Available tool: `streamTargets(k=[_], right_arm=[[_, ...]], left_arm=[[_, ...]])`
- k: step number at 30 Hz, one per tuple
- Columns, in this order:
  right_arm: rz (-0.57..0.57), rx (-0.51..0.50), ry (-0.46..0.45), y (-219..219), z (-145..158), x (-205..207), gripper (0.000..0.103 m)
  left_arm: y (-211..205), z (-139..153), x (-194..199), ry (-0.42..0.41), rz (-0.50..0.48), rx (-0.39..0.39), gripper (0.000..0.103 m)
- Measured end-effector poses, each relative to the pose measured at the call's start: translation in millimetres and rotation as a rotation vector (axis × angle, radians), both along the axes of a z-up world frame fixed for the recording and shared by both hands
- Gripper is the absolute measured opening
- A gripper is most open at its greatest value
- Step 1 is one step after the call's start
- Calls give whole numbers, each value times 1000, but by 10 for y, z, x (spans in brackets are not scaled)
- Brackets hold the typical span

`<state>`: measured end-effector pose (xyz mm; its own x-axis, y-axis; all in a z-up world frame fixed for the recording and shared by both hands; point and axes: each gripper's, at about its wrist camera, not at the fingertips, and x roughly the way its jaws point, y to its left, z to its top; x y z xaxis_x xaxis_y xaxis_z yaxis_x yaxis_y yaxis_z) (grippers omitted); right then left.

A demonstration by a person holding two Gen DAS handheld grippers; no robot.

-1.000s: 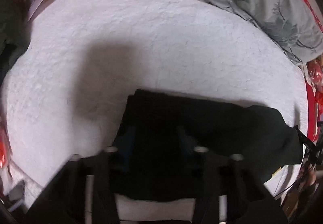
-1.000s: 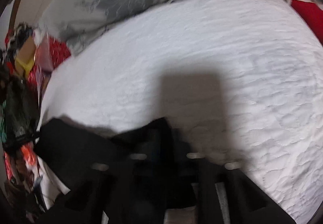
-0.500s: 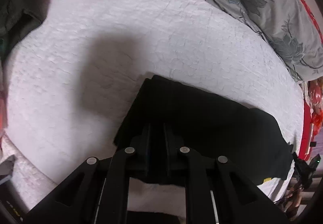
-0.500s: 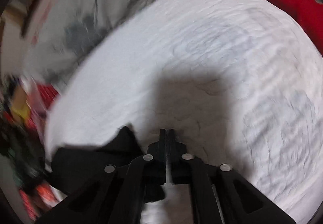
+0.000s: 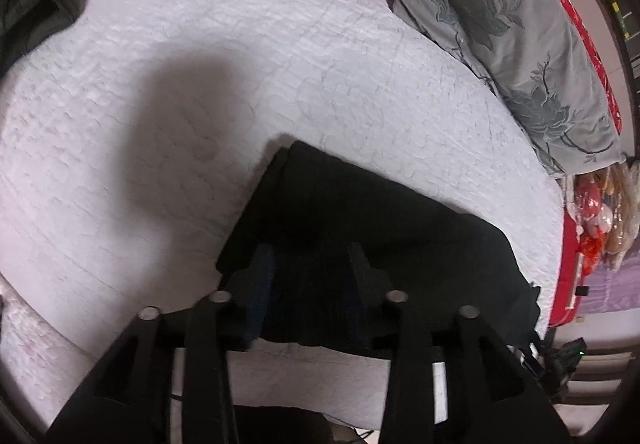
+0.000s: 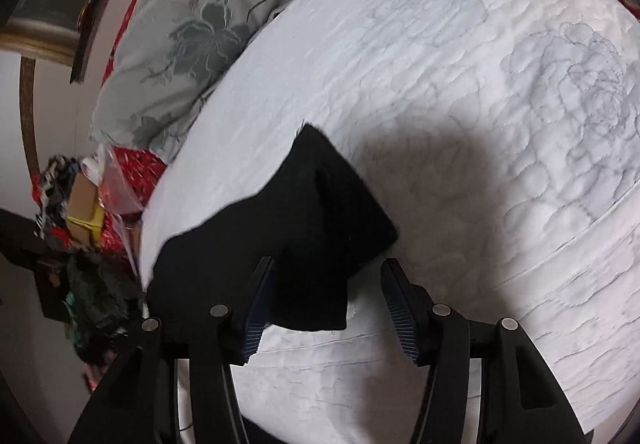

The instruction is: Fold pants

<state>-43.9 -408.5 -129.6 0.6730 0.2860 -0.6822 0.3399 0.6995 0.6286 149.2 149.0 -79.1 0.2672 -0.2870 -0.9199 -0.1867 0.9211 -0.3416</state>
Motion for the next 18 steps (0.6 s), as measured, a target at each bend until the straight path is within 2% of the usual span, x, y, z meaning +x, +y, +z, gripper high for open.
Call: streamTargets(k=[1, 2, 3, 6, 8, 10, 12, 14, 16, 18], right_arm=[[12, -5, -8, 36, -13, 22, 19], [22, -15, -5, 50, -12, 24, 9], [24, -45, 7, 65, 1, 43, 9], [39, -101, 21, 86, 173, 214, 6], [39, -111, -46, 53, 448, 302, 6], [36, -108, -168, 51, 809, 349, 6], [55, -136, -196, 69, 956, 402, 6], [66, -185, -124, 72, 848, 487, 6], [59, -198, -22, 32, 579, 503, 6], [45, -206, 23, 4, 378, 460, 6]], left_arm=[[-5, -10, -6, 2, 3, 0, 38], [-16, -14, -23, 0, 3, 10, 38], [-40, -5, -29, -8, -2, 26, 37], [-27, 47, -30, -23, 18, 27, 16], [18, 85, -40, -22, 44, 5, 15], [28, 114, -59, -39, 50, 71, 15], [36, 59, -70, -32, 49, 122, 15], [80, -26, -82, -6, 58, 108, 15], [163, -54, -114, -2, 83, 83, 15], [249, -11, -172, -15, 109, 50, 15]])
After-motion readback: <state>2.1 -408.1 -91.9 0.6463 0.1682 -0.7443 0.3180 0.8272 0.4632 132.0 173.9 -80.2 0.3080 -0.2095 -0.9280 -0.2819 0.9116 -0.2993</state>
